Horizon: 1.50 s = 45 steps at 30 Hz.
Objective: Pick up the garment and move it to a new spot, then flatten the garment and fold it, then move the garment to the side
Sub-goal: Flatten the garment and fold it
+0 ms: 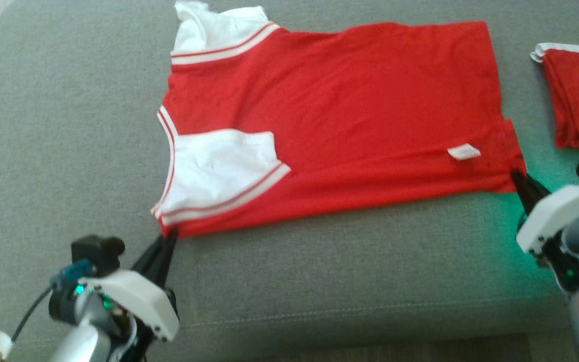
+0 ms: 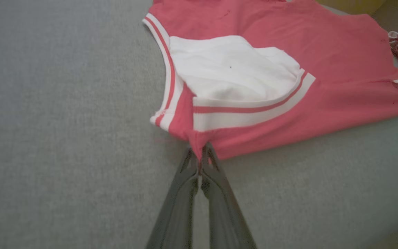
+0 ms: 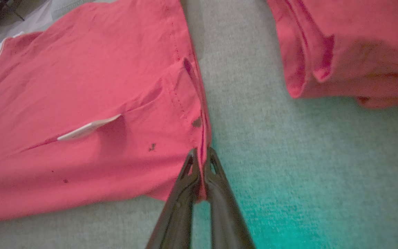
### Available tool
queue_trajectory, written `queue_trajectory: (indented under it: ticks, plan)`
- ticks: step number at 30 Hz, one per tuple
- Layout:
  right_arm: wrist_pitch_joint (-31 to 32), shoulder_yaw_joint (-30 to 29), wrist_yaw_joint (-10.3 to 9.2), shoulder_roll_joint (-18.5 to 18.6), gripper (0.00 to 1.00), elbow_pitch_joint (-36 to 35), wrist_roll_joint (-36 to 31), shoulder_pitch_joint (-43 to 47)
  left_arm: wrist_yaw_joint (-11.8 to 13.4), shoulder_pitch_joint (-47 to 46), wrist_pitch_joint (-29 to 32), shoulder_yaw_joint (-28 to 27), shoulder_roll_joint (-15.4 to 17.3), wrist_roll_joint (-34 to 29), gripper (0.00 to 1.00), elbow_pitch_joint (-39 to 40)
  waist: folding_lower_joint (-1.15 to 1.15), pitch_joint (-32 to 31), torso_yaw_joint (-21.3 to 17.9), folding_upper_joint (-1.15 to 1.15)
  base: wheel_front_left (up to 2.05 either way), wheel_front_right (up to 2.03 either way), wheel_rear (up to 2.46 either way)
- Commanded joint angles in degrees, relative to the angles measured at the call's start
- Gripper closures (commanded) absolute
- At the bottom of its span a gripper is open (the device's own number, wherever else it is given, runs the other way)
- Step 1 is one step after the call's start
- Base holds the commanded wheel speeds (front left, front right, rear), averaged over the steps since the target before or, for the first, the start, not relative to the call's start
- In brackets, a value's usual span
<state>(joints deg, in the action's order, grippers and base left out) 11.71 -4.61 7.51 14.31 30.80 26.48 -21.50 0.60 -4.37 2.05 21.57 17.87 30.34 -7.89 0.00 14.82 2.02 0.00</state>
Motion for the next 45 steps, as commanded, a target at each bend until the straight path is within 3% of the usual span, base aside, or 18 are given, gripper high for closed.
queue_trajectory:
  ticks: [1,6,13,14,15,16,17,25,30,36,42,45]
  plan:
    - [0.6,0.8,-0.02,1.8,1.00,-3.1,0.6,1.9,0.8,0.5,1.0,-2.4,2.0,0.5,1.00,3.1,0.00,0.2,0.3,0.00,0.00,0.00,0.00]
    - [3.4,-0.9,-0.02,3.0,1.00,-9.6,1.6,9.5,3.0,6.6,3.7,-2.0,2.5,1.6,1.00,8.1,0.00,0.3,1.1,0.00,0.00,0.00,0.00]
    - [6.7,-3.9,-0.02,1.1,1.00,-15.9,1.8,15.1,4.3,9.5,3.7,-1.3,1.5,2.1,1.00,9.2,0.00,0.5,1.5,0.00,0.00,0.00,0.00]
    - [7.2,-4.0,-0.02,0.6,0.77,-16.6,1.9,15.5,4.4,9.4,3.6,-1.3,1.6,2.1,1.00,8.8,0.00,0.5,1.5,0.00,0.00,0.00,0.00]
    - [7.5,-4.2,-0.02,0.1,0.29,-17.3,1.8,15.9,4.7,9.4,3.6,-1.5,1.5,2.2,1.00,8.4,0.00,0.5,1.4,0.00,0.00,0.00,0.00]
    - [7.6,-4.6,-0.02,-0.4,0.00,-18.0,1.6,16.2,4.9,9.4,3.8,-1.6,1.5,2.3,0.50,8.2,0.00,0.5,1.3,0.00,0.00,0.00,0.00]
    - [7.7,-5.0,-0.02,-0.7,0.00,-18.9,1.3,16.4,5.2,9.3,3.9,-1.9,1.6,2.3,0.00,8.2,0.00,0.6,1.1,0.00,0.00,0.00,0.00]
    - [1.4,-7.2,-0.02,-2.2,0.00,-28.3,-4.5,15.6,8.3,4.8,5.4,-6.5,5.7,0.9,0.00,14.2,0.00,2.8,-0.8,0.00,0.00,0.00,0.00]
    - [-0.2,-5.3,-0.02,-4.0,0.00,-30.6,-6.0,14.1,7.9,-4.8,7.5,-8.1,8.4,-0.8,0.00,17.4,0.00,4.5,-1.3,0.00,0.00,0.00,0.00]
    - [-3.5,0.9,-0.02,-3.6,0.00,-32.5,-5.0,10.7,2.6,-25.1,15.1,-6.3,10.0,-0.2,0.00,12.6,0.00,8.2,-3.2,0.00,0.00,0.00,0.00]
    - [-6.1,5.5,-0.02,-1.9,0.00,-32.2,-2.8,7.2,-3.3,-42.5,23.4,-3.3,10.7,0.7,0.00,0.0,0.00,13.0,-6.3,0.00,0.00,0.00,0.00]
    - [-7.3,7.4,-0.02,-1.2,0.00,-31.5,-1.5,6.0,-4.7,-48.6,25.3,-1.7,11.6,-1.0,0.00,-6.3,0.00,15.0,-7.7,0.00,0.00,0.00,0.00]
